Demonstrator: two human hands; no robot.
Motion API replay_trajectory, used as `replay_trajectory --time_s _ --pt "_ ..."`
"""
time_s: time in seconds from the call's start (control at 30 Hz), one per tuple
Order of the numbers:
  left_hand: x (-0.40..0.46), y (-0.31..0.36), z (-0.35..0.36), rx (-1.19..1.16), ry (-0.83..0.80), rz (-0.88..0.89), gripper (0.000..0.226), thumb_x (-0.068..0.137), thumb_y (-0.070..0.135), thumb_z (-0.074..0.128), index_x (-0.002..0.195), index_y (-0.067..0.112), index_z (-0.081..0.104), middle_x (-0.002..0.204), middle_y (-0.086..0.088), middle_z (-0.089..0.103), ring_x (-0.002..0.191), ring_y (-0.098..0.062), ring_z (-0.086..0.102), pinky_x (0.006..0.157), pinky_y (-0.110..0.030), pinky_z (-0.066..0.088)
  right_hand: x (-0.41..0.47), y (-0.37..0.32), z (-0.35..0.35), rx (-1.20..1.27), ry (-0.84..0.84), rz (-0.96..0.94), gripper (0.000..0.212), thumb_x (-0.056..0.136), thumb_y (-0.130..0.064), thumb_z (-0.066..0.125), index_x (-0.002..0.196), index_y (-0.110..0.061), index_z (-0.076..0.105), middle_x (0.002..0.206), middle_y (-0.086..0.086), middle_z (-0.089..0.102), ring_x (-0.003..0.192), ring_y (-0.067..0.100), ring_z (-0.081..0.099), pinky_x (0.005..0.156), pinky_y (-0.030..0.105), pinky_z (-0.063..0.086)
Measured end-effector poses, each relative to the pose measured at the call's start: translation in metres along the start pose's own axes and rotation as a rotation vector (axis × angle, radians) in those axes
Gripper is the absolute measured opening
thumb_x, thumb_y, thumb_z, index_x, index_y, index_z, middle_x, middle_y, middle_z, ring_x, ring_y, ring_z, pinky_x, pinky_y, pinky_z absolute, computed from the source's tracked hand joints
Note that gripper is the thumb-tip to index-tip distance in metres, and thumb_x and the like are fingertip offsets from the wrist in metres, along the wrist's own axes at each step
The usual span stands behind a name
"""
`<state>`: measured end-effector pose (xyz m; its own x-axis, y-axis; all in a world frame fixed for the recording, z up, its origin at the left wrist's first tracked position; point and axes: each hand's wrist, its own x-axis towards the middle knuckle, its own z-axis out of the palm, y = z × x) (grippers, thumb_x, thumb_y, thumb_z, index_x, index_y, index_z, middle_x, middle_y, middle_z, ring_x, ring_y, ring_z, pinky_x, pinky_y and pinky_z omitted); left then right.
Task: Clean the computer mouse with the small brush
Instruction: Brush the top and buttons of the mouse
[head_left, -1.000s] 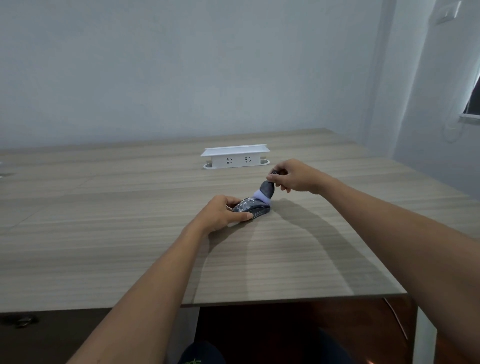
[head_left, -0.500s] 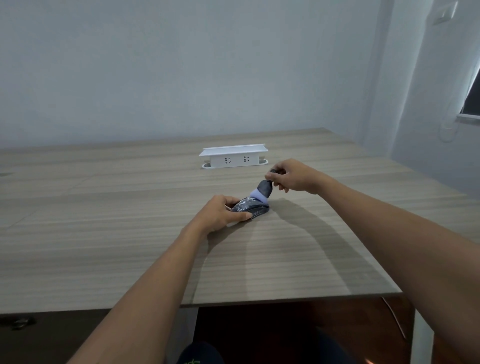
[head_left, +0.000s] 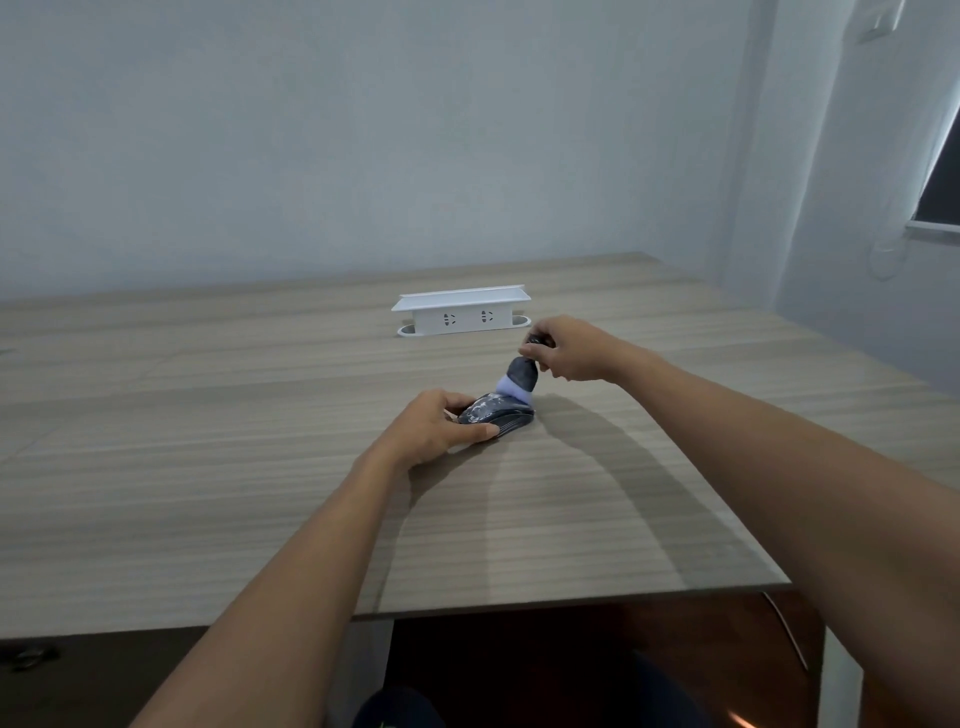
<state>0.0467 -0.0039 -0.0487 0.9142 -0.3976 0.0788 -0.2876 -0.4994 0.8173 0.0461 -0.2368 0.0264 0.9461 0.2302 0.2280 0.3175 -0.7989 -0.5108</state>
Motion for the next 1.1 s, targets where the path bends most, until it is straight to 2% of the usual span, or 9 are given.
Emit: replay_trajectory --time_s 0.13,0.23,0.37,0.47,0.53,0.7,0.9,0.97,1.1 --pt "0.001 0.002 -0.001 0.047 -0.003 0.002 0.033 0.084 0.031 0.084 0.116 0.022 0.079 0.067 0.010 0.077 0.051 0.004 0.061 0.052 -0.010 0.045 0.004 -0.011 0.002 -0.012 -0.017 -0.059 0.026 0.101 -0.022 0.053 0.105 0.000 0.066 0.085 0.005 0.059 0.075 0.021 0.054 0.071 0.032 0.044" --pt "0.002 0.002 -0.001 0.073 0.008 0.010 0.032 0.084 0.031 0.083 0.115 0.021 0.079 0.060 0.014 0.073 0.047 0.006 0.058 0.049 -0.007 0.042 0.005 -0.009 0.001 -0.043 -0.018 -0.058 0.023 0.102 -0.023 0.052 0.106 -0.003 0.064 0.090 0.004 0.058 0.081 0.021 0.052 0.075 0.030 0.041" --pt "0.002 0.002 -0.001 0.075 -0.004 0.015 0.035 0.084 0.030 0.084 0.117 0.017 0.079 0.079 0.007 0.079 0.060 0.003 0.065 0.061 -0.012 0.048 0.000 0.004 -0.001 -0.123 -0.030 -0.015 0.026 0.102 -0.021 0.051 0.111 0.000 0.063 0.094 0.004 0.057 0.086 0.021 0.051 0.074 0.026 0.035" --pt "0.002 0.003 -0.002 0.071 -0.012 0.019 0.034 0.085 0.029 0.083 0.116 0.016 0.079 0.095 -0.001 0.083 0.075 -0.003 0.070 0.075 -0.021 0.053 -0.001 0.003 -0.002 -0.073 -0.015 -0.023 0.027 0.102 -0.020 0.051 0.108 0.003 0.064 0.092 0.005 0.058 0.083 0.021 0.051 0.072 0.027 0.036" --pt "0.001 0.004 -0.002 0.094 -0.013 0.034 0.033 0.086 0.029 0.082 0.116 0.016 0.079 0.101 -0.006 0.082 0.078 -0.005 0.069 0.076 -0.022 0.052 0.000 -0.004 -0.001 -0.015 -0.013 -0.040 0.026 0.102 -0.020 0.052 0.107 0.002 0.064 0.088 0.004 0.057 0.078 0.020 0.051 0.069 0.028 0.040" --pt "-0.002 0.007 -0.001 0.093 -0.018 0.045 0.035 0.087 0.025 0.081 0.120 0.014 0.077 0.106 -0.009 0.081 0.080 -0.007 0.067 0.073 -0.016 0.050 0.004 -0.014 0.001 -0.014 -0.029 -0.069 0.019 0.102 -0.022 0.052 0.102 -0.006 0.063 0.080 -0.001 0.055 0.076 0.018 0.051 0.072 0.028 0.040" --pt "-0.001 0.009 -0.004 0.095 -0.021 0.024 0.035 0.086 0.031 0.082 0.118 0.017 0.078 0.105 -0.005 0.082 0.086 -0.011 0.070 0.087 -0.030 0.055 0.001 0.002 -0.003 -0.084 -0.022 -0.009 0.025 0.101 -0.022 0.053 0.109 -0.001 0.065 0.094 0.005 0.058 0.086 0.021 0.054 0.076 0.028 0.039" --pt "-0.001 0.009 -0.004 0.097 -0.025 0.023 0.034 0.085 0.031 0.082 0.117 0.018 0.078 0.105 -0.005 0.082 0.085 -0.010 0.069 0.087 -0.030 0.054 0.001 0.000 -0.002 -0.065 -0.008 -0.016 0.025 0.101 -0.021 0.053 0.108 -0.001 0.066 0.091 0.004 0.059 0.083 0.020 0.054 0.072 0.028 0.039" --pt "-0.001 0.010 -0.004 0.111 -0.027 0.026 0.035 0.085 0.030 0.083 0.118 0.018 0.079 0.103 -0.004 0.082 0.081 -0.007 0.067 0.081 -0.025 0.051 0.005 -0.012 0.001 0.067 -0.034 -0.020 0.024 0.100 -0.022 0.054 0.103 -0.002 0.067 0.076 0.003 0.059 0.064 0.016 0.052 0.054 0.023 0.040"
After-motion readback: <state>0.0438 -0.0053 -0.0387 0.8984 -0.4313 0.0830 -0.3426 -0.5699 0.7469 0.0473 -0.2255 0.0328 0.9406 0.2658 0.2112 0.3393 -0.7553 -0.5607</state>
